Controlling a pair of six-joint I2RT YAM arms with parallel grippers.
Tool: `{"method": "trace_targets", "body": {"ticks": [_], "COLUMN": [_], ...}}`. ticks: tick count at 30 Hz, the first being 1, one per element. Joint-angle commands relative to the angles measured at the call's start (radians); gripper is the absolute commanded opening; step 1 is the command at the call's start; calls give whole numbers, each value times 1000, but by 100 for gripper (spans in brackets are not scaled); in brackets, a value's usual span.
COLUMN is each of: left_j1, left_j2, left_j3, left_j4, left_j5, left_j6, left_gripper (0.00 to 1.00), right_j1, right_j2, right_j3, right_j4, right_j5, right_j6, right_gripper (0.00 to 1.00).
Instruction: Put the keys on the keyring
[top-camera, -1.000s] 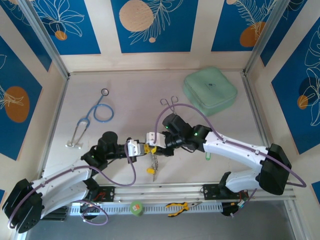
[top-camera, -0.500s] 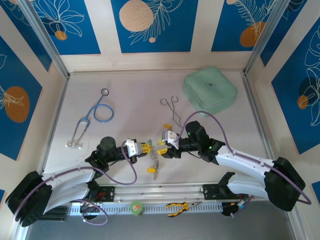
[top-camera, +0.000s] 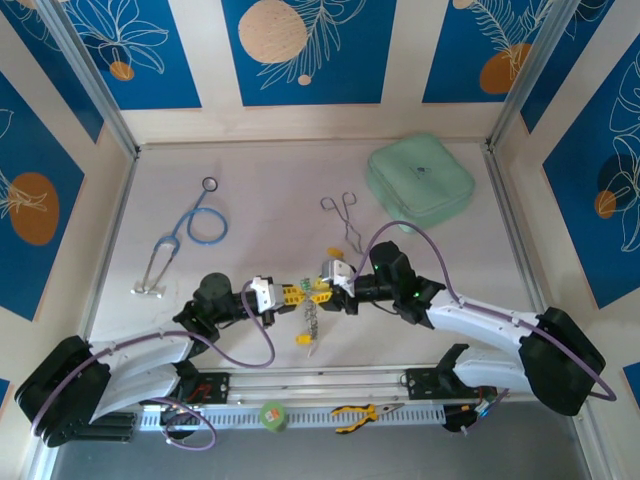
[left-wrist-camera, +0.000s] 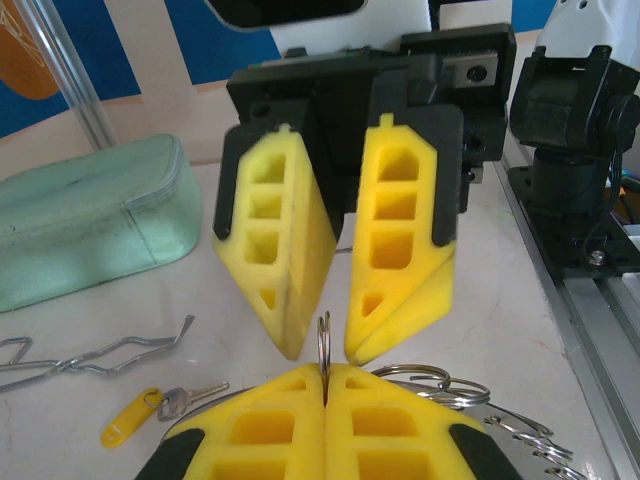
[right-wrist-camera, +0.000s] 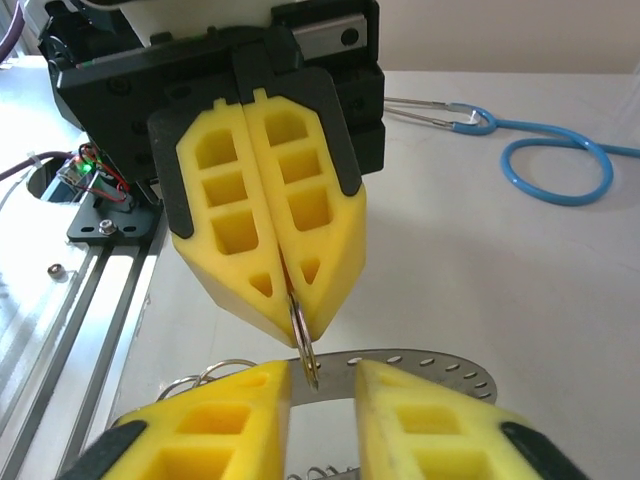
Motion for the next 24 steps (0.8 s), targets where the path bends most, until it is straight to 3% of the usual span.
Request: {"method": "trace_targets", "body": {"ticks": [1, 7, 11, 19, 24], "left_j1": [-9, -9, -9, -10, -10], "left_j2": [-3, -19, -62, -177, -182], "left_j3": [3, 2, 18, 104, 134], "left_j4": [69, 44, -55, -396, -474], "left_j5": [40, 17, -23, -63, -61], "left_j6": [-15, -3, 29, 168, 204], "left_gripper": [0, 1, 26, 25, 19], "right_j1": [12, 13, 27, 92, 130], "right_j2": [14, 11, -5, 40, 82], "right_j3": [28, 57, 108, 304, 405], "right_j4": [3, -37, -175, -593, -723], "right_j5": [-34, -41, -3, 178, 240], "right_j6": [-3, -12, -65, -228, -276], "right_gripper": [17, 0, 0, 0, 0]}}
